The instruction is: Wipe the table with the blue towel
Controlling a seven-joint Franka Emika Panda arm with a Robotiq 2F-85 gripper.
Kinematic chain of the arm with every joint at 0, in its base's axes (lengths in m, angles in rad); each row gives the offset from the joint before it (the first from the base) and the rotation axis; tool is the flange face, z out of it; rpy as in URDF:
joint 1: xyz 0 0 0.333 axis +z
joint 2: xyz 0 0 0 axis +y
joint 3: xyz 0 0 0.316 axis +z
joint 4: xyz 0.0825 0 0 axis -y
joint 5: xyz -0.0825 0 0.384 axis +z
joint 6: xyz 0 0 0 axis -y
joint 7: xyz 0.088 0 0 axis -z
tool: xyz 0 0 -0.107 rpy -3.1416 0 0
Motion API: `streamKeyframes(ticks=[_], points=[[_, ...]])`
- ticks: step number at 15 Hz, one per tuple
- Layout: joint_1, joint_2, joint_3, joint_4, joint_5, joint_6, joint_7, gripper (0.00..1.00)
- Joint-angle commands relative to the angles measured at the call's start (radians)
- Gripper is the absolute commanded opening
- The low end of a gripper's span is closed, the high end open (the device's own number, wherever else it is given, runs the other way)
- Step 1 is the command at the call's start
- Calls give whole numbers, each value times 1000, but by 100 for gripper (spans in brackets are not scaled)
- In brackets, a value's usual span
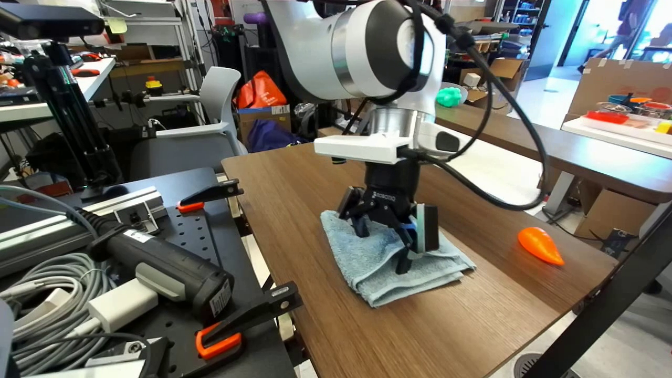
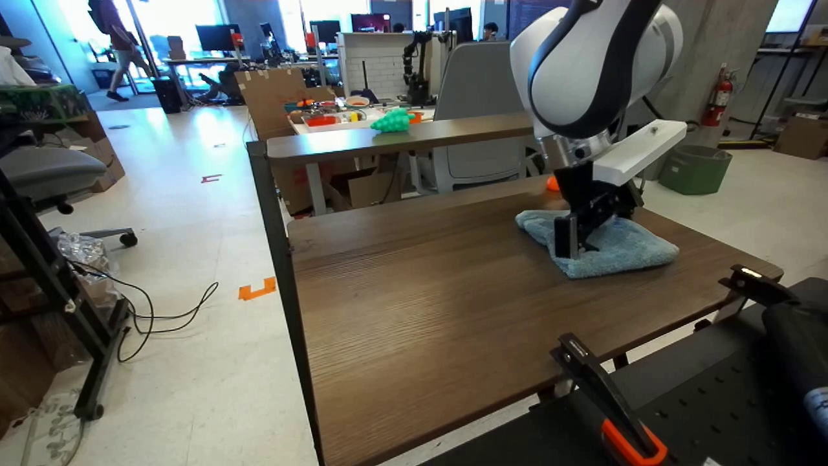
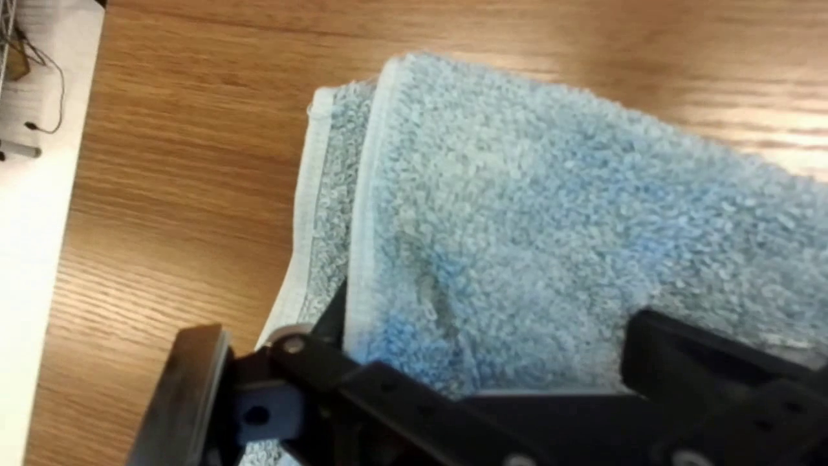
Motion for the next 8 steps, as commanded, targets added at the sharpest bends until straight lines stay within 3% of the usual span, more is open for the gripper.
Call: streamKeyframes(ticks=[1,8], points=[[-94,144,-28,153,106,-11,0,100],[-174,225,-51,294,183,-125,1,100]])
